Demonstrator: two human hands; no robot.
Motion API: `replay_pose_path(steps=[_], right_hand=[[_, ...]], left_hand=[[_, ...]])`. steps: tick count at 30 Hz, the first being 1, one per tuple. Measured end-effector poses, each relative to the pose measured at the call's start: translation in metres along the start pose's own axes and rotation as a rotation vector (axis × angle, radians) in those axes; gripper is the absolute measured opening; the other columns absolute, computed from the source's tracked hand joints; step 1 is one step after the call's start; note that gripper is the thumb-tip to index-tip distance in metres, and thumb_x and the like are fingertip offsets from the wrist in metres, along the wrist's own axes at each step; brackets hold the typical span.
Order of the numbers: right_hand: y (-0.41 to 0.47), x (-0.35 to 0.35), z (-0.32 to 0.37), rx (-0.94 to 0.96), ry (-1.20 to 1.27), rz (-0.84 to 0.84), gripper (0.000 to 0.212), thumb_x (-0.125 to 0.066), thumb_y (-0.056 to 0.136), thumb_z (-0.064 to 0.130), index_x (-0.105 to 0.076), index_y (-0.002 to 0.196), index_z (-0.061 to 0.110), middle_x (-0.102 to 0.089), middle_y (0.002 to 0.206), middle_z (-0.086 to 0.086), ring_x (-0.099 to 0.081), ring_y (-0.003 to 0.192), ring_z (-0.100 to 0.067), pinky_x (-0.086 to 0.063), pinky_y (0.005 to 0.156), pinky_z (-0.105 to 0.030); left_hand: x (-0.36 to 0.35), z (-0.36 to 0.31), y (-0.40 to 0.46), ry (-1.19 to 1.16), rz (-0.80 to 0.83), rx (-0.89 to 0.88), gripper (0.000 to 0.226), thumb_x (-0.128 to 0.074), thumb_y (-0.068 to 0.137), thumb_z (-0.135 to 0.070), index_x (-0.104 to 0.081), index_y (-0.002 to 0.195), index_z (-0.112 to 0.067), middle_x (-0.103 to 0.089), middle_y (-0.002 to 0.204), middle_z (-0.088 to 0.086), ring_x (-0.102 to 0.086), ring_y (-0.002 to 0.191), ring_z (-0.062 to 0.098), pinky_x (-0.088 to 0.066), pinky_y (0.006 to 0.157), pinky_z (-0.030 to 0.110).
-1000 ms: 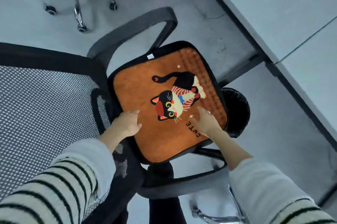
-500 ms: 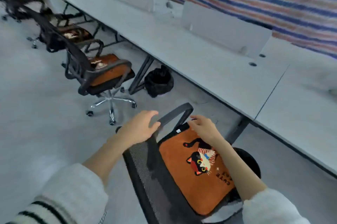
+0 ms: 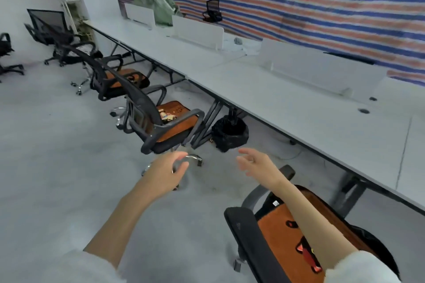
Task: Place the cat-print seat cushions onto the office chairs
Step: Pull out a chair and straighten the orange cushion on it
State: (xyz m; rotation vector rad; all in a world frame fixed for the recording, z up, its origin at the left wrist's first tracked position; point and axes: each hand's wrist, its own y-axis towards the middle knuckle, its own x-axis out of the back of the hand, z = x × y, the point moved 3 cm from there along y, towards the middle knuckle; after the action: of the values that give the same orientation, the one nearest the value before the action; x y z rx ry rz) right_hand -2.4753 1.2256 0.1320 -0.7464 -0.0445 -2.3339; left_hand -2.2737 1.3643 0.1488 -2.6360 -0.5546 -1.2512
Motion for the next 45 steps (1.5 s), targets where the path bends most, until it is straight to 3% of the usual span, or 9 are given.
replay_pose_path(steps=[6, 15, 28, 32, 36, 41, 45], right_hand=[[0.133, -0.04, 0.016, -0.037, 0.033, 0.028, 0.044, -0.051, 0.095, 0.033, -0.048, 0.136, 0.017, -0.058, 0.109, 0.002, -0.057, 0.106, -0.018, -0.045, 0.101, -0.043], [0.322, -0.052, 0.059, -0.137, 0.043, 0.04, 0.042, -0.048, 0.095, 0.034, -0.047, 0.135, 0.02, -0.057, 0.131, -0.003, -0.056, 0.119, -0.021, -0.044, 0.103, -0.044], [0.562, -0.059, 0.082, -0.21, 0.019, -0.007, 0.041, -0.045, 0.097, 0.034, -0.047, 0.135, 0.017, -0.06, 0.124, -0.005, -0.059, 0.11, -0.022, -0.048, 0.097, -0.038], [0.629, -0.084, 0.077, -0.26, 0.003, 0.058, 0.041, -0.044, 0.098, 0.034, -0.047, 0.135, 0.017, -0.06, 0.125, -0.006, -0.058, 0.107, -0.02, -0.046, 0.088, -0.029], [0.688, -0.103, 0.061, -0.314, 0.005, 0.093, 0.041, -0.044, 0.098, 0.035, -0.046, 0.135, 0.018, -0.059, 0.127, -0.007, -0.057, 0.112, -0.02, -0.044, 0.091, -0.028], [0.766, -0.132, 0.026, -0.381, -0.033, 0.161, 0.041, -0.043, 0.099, 0.033, -0.046, 0.136, 0.017, -0.056, 0.131, -0.005, -0.055, 0.117, -0.02, -0.04, 0.09, -0.023], [0.838, -0.167, -0.03, -0.441, -0.136, 0.273, 0.044, -0.043, 0.099, 0.032, -0.042, 0.139, 0.015, -0.054, 0.134, -0.007, -0.051, 0.123, -0.022, -0.038, 0.099, -0.027]], left_hand=[[0.024, 0.063, 0.111, 0.02, 0.068, 0.036, 0.035, -0.047, 0.096, -0.026, -0.053, 0.13, -0.018, -0.055, 0.132, -0.002, -0.05, 0.122, 0.013, -0.036, 0.102, 0.025], [0.078, 0.105, 0.302, 0.093, 0.155, 0.017, 0.036, -0.044, 0.098, -0.026, -0.051, 0.132, -0.017, -0.054, 0.132, 0.0, -0.052, 0.119, 0.013, -0.035, 0.092, 0.018], [0.093, 0.2, 0.568, 0.096, 0.152, 0.203, 0.042, -0.042, 0.097, -0.03, -0.046, 0.135, -0.013, -0.055, 0.133, 0.008, -0.051, 0.122, 0.025, -0.042, 0.102, 0.037], [0.086, 0.241, 0.637, 0.193, 0.225, 0.262, 0.043, -0.043, 0.095, -0.031, -0.046, 0.132, -0.01, -0.055, 0.131, 0.012, -0.052, 0.12, 0.027, -0.043, 0.1, 0.041], [0.073, 0.281, 0.687, 0.212, 0.255, 0.321, 0.045, -0.042, 0.094, -0.032, -0.045, 0.133, -0.009, -0.053, 0.134, 0.011, -0.051, 0.121, 0.029, -0.043, 0.1, 0.042], [0.03, 0.358, 0.712, 0.155, 0.361, 0.538, 0.049, -0.046, 0.094, -0.029, -0.039, 0.138, -0.008, -0.047, 0.135, 0.019, -0.048, 0.121, 0.035, -0.042, 0.101, 0.04], [-0.017, 0.431, 0.723, 0.129, 0.424, 0.764, 0.049, -0.041, 0.096, -0.024, -0.032, 0.14, -0.005, -0.035, 0.142, 0.022, -0.036, 0.132, 0.036, -0.033, 0.106, 0.039]])
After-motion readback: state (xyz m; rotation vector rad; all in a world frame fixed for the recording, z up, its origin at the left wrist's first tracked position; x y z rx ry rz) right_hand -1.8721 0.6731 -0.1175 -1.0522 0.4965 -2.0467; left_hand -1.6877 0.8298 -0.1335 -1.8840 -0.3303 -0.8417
